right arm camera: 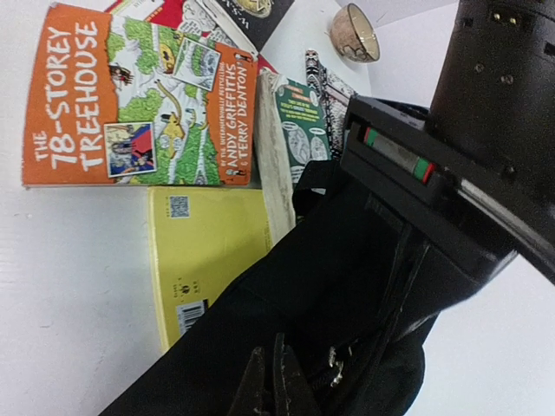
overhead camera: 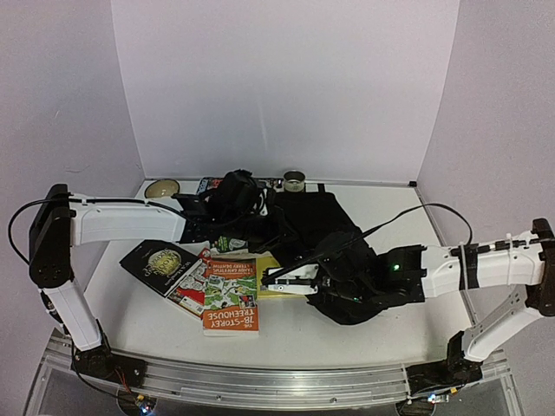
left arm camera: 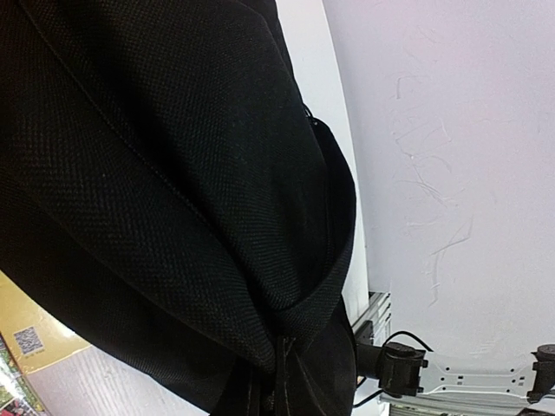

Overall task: Pack the student bag
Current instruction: Unzip the largest pocket of the student bag.

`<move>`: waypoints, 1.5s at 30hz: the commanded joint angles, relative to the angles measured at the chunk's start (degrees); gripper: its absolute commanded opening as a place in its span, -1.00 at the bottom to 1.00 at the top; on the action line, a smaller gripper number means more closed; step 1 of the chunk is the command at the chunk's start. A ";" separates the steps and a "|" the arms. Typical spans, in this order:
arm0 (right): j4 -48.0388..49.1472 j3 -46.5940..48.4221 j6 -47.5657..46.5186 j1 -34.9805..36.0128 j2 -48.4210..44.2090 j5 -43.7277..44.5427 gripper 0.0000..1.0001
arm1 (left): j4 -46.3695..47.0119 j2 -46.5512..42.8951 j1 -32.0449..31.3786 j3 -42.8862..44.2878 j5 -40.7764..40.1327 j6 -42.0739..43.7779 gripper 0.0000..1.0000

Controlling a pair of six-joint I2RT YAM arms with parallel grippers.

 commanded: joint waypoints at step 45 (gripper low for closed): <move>-17.41 19.40 18.83 4.94 9.35 -19.96 -1.00 | -9.25 -11.07 3.27 -10.86 5.35 6.27 0.31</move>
